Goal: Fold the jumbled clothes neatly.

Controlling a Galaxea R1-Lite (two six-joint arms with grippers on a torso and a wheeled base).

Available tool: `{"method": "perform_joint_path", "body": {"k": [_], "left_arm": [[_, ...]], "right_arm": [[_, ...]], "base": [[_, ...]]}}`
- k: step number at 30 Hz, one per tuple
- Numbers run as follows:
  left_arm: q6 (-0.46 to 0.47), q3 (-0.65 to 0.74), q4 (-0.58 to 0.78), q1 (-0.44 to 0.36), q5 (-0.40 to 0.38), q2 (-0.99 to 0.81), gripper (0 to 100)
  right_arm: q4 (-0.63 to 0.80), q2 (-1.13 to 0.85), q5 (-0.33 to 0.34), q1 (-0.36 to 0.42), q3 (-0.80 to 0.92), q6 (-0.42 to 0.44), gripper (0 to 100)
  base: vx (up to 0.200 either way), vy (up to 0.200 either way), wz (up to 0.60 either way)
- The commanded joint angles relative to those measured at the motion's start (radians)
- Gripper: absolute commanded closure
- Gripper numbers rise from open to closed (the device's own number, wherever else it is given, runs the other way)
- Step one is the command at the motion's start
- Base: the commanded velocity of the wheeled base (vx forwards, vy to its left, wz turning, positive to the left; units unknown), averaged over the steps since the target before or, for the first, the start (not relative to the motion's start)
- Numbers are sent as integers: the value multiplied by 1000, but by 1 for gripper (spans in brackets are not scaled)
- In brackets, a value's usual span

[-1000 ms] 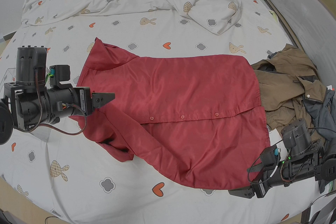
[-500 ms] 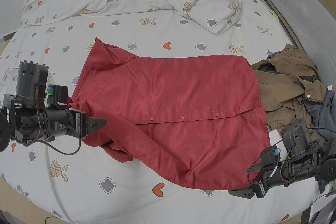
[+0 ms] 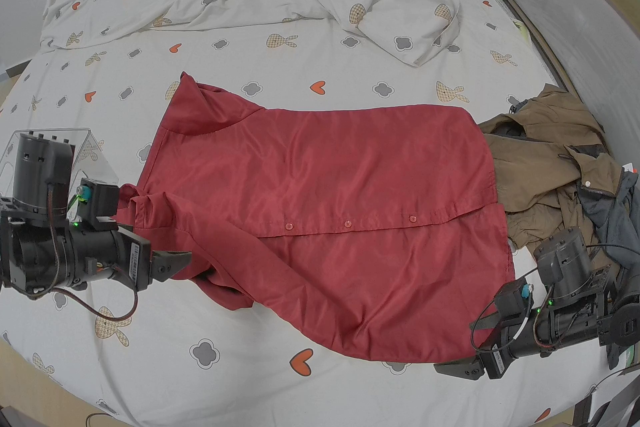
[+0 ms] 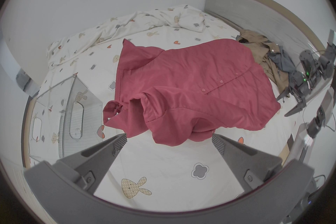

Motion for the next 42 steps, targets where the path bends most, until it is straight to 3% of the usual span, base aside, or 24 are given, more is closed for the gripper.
{"method": "perform_joint_path", "body": {"k": [1,5,7,11,14,28,42], "left_arm": [[85,53,17,8,57,-117,0],[122,88,14,-7,63,-168,0],[133,101,9,-58,38,-197,0],[141,119,5,-121,-184,-222,0],[178,116,5,-115,-282,-169,0],[262,71,-164,-55,-258,223,0],[263,52,-144,-52,-258,265,0]], "right_arm": [[0,0,0,0,0,-1,0],[0,2,0,2,0,-1,0],[0,2,0,2,0,-1,0],[0,2,0,2,0,-1,0],[0,2,0,2,0,-1,0],[0,-1,0,2,0,-1,0],[0,0,0,0,0,-1,0]], "base": [[0,0,0],[0,0,0],[0,0,0],[0,0,0],[0,0,0],[0,0,0],[0,0,0]]}}
